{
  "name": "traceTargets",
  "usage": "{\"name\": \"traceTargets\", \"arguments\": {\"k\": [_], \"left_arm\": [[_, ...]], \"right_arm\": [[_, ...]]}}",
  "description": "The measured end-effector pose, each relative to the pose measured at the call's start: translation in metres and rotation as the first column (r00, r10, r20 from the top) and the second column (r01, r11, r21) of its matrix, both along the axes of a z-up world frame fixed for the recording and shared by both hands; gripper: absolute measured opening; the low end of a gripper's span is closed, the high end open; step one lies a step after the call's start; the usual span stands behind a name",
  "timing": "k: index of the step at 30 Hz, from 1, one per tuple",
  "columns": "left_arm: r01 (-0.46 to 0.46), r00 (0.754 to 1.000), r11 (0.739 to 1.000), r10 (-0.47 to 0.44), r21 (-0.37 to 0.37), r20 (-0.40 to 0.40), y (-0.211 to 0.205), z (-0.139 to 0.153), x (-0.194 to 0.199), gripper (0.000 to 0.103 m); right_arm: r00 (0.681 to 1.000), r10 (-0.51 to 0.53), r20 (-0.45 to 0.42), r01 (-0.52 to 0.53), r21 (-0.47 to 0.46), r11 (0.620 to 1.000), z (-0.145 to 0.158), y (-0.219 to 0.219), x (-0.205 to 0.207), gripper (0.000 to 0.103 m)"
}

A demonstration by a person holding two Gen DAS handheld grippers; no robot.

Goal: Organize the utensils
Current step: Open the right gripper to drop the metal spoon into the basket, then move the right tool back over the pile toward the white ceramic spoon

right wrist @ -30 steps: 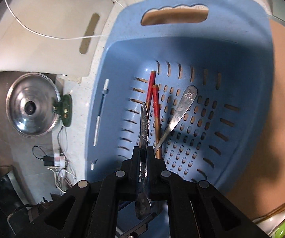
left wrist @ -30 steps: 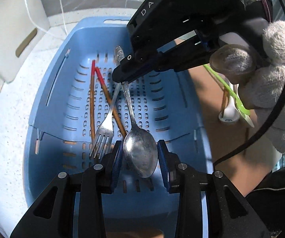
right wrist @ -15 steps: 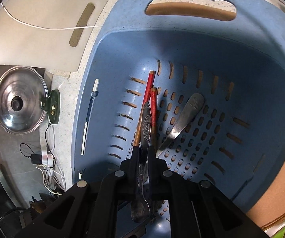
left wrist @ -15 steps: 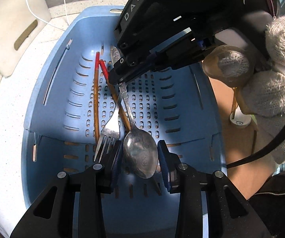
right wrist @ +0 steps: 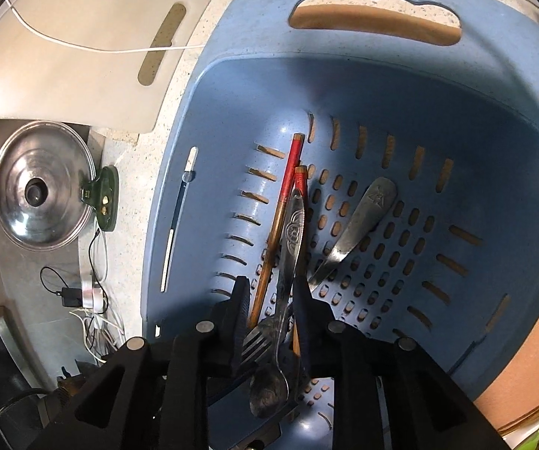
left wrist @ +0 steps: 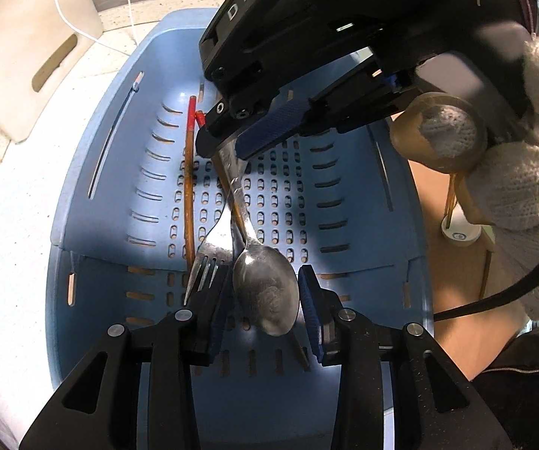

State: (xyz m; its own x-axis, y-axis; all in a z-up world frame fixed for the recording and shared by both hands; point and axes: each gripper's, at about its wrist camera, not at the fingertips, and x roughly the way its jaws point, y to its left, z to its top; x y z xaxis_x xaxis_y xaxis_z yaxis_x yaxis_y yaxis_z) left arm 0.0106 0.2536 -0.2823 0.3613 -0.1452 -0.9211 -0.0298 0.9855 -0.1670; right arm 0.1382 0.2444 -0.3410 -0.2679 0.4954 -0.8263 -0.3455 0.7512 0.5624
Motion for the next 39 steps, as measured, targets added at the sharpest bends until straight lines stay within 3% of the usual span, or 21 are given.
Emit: {"name": "traceTargets", "arguments": {"k": [7,11,17,22,27,29,31,35,39], "left_arm": [[-0.016,1.000,1.000,0.016,0.007,0.010,-0.001,0.007,-0.004,0.036],[-0.036,0.998,0.999,0.036,0.008,0.045,0.003,0.023,-0.011,0.036],[-0.062,0.989,0.998,0.060,0.017,0.139,0.000,0.063,-0.031,0.036],[-0.052,0.980,0.998,0.047,0.021,0.193,-0.017,0.086,-0.033,0.036],[0.002,0.975,1.000,-0.002,0.000,0.221,-0.051,0.093,-0.024,0.036],[0.035,0.975,0.999,-0.032,-0.009,0.222,-0.072,0.085,-0.016,0.036],[0.068,0.973,0.997,-0.061,-0.021,0.221,-0.089,0.086,-0.010,0.036],[0.150,0.969,0.988,-0.138,-0.043,0.203,-0.131,0.078,-0.001,0.036],[0.209,0.965,0.976,-0.195,-0.064,0.173,-0.163,0.070,-0.001,0.036]], "right_arm": [[0.999,-0.012,0.037,0.012,0.011,1.000,0.013,-0.010,0.002,0.028],[0.999,0.003,0.053,-0.006,0.070,0.998,0.034,-0.029,0.001,0.028],[0.988,0.003,0.156,-0.028,0.160,0.987,0.074,-0.107,-0.007,0.034],[0.954,-0.086,0.288,0.035,0.178,0.984,0.099,-0.200,-0.008,0.047],[0.896,-0.177,0.407,0.119,0.163,0.979,0.112,-0.277,-0.008,0.051],[0.867,-0.212,0.451,0.152,0.167,0.974,0.114,-0.304,-0.010,0.070],[0.847,-0.234,0.477,0.175,0.166,0.970,0.113,-0.327,-0.013,0.076],[0.861,-0.241,0.448,0.189,0.158,0.969,0.103,-0.354,-0.013,0.076],[0.895,-0.256,0.365,0.211,0.158,0.965,0.087,-0.364,-0.011,0.076]]}}
